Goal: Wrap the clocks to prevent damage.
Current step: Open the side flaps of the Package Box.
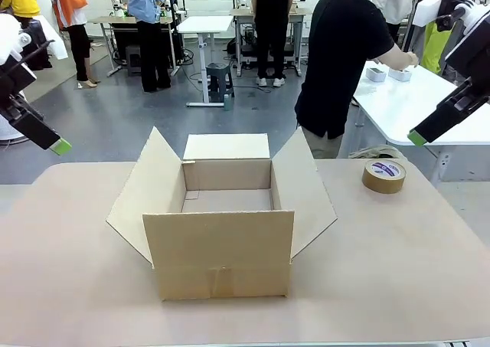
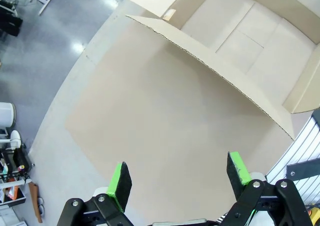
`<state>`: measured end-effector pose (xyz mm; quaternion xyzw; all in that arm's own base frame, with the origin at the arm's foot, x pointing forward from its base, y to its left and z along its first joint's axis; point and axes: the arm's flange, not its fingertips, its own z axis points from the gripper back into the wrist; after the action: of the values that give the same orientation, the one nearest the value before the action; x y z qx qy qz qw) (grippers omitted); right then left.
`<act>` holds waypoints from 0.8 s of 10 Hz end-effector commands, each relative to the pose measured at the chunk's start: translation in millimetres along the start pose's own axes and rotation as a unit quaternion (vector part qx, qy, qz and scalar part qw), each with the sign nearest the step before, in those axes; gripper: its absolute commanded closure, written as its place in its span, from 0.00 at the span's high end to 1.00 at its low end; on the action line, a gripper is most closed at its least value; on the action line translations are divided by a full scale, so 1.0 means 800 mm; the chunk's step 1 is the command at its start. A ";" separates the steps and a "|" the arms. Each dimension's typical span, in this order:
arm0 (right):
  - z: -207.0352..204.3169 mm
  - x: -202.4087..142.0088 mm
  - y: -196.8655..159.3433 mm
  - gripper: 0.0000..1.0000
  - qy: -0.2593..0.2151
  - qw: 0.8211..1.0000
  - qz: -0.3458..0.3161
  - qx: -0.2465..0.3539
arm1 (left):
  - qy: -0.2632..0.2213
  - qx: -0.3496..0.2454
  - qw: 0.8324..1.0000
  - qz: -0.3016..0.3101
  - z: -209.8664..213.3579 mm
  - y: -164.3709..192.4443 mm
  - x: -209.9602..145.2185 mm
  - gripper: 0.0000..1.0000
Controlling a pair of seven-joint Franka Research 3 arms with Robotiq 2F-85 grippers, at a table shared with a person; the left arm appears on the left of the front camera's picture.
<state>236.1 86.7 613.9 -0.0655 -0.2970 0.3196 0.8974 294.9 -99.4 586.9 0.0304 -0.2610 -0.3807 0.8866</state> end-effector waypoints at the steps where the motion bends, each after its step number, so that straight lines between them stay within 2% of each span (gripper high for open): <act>1: -0.007 0.003 0.000 1.00 -0.006 1.000 -0.001 0.004 | -0.001 -0.002 1.000 0.002 -0.001 0.001 0.002 1.00; 3: -0.007 0.003 0.000 1.00 -0.006 1.000 -0.001 0.004 | 0.002 -0.001 1.000 0.000 -0.002 0.000 0.000 1.00; 4: 0.000 0.000 0.000 1.00 0.000 1.000 0.000 0.000 | -0.028 -0.051 0.998 -0.031 -0.007 0.010 -0.004 1.00; 5: 0.004 0.000 -0.016 1.00 -0.049 0.996 0.066 0.045 | -0.077 -0.115 0.986 -0.095 -0.005 0.024 -0.003 1.00; 6: 0.012 -0.011 -0.035 1.00 -0.065 0.985 0.124 0.097 | -0.116 -0.160 0.969 -0.151 0.001 0.034 -0.009 1.00; 7: 0.022 -0.024 -0.063 1.00 -0.087 0.977 0.143 0.134 | -0.149 -0.187 0.955 -0.175 0.013 0.049 -0.017 1.00; 8: 0.027 -0.041 -0.100 1.00 -0.111 0.972 0.129 0.165 | -0.172 -0.207 0.947 -0.176 0.021 0.075 -0.021 1.00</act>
<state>245.4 32.9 632.2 0.0220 -0.3341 0.4607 0.8220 310.1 -63.5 597.6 -0.1232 -0.3238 -0.5571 0.7547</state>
